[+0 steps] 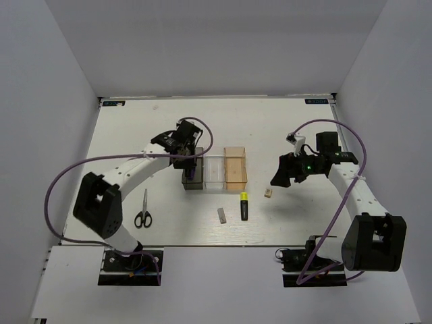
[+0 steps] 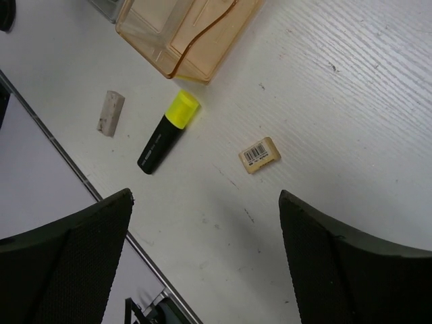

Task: Sort the stationery into containers
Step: Place the stationery in the storage box, then pick up the stationery from the center of the board.

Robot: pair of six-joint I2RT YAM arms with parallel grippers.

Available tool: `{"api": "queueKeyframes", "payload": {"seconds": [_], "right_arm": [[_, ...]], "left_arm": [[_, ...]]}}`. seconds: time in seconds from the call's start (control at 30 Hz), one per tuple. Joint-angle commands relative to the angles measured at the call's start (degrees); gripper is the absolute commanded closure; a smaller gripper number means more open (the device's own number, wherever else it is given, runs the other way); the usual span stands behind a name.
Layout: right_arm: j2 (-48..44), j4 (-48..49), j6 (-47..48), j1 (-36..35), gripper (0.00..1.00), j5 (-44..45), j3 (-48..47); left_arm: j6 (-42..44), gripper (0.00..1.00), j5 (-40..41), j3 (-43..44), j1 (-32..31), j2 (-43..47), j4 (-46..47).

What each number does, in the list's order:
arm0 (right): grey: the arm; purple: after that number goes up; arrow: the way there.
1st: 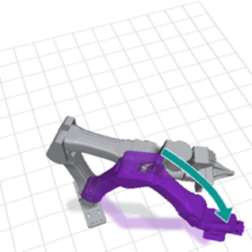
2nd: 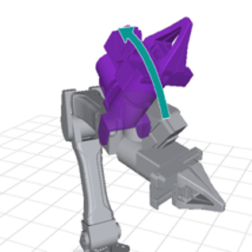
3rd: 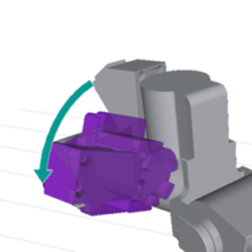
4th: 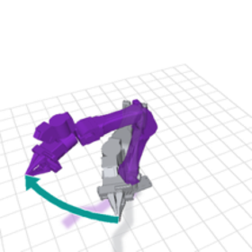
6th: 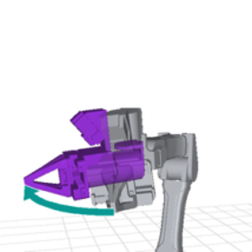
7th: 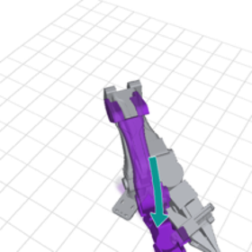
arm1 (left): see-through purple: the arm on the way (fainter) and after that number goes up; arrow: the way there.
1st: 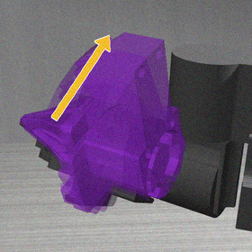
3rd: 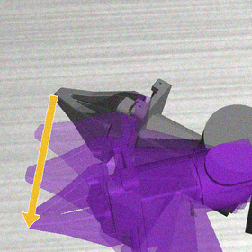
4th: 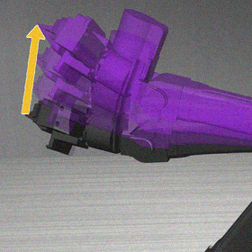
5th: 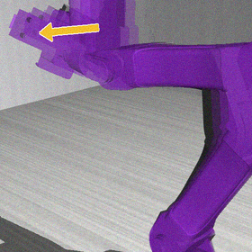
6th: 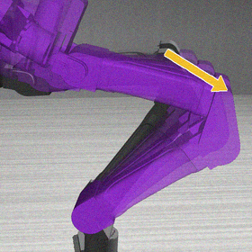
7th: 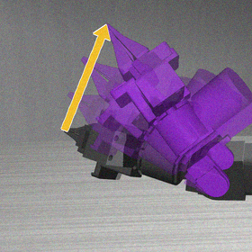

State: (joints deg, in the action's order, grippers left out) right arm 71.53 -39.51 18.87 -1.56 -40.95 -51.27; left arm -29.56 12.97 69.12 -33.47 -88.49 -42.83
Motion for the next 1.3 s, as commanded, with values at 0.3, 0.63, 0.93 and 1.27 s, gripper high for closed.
{"api": "queueKeyframes", "payload": {"seconds": [0.3, 0.63, 0.93, 1.27], "right_arm": [[-1.1, -2.9, 0.9, -2.7, 0.21, -5.4, -3.3], [9.9, -0.8, -5.9, -26.4, 0.90, 10.6, -6.7], [14.9, 8.0, -18.3, -40.3, 0.33, 31.8, -2.4], [20.8, 14.6, -33.7, -48.1, 0.35, 53.6, -1.3]], "left_arm": [[1.4, 0.47, 0.6, 11.5, 0.5, -9.2, -1.2], [1.9, 0.60, 2.1, 5.1, -1.1, 7.9, -4.4], [0.4, 0.27, 7.7, -23.1, 6.9, 35.9, -11.6], [1.7, 0.24, 1.9, -30.4, 15.7, 44.3, -12.5]]}}
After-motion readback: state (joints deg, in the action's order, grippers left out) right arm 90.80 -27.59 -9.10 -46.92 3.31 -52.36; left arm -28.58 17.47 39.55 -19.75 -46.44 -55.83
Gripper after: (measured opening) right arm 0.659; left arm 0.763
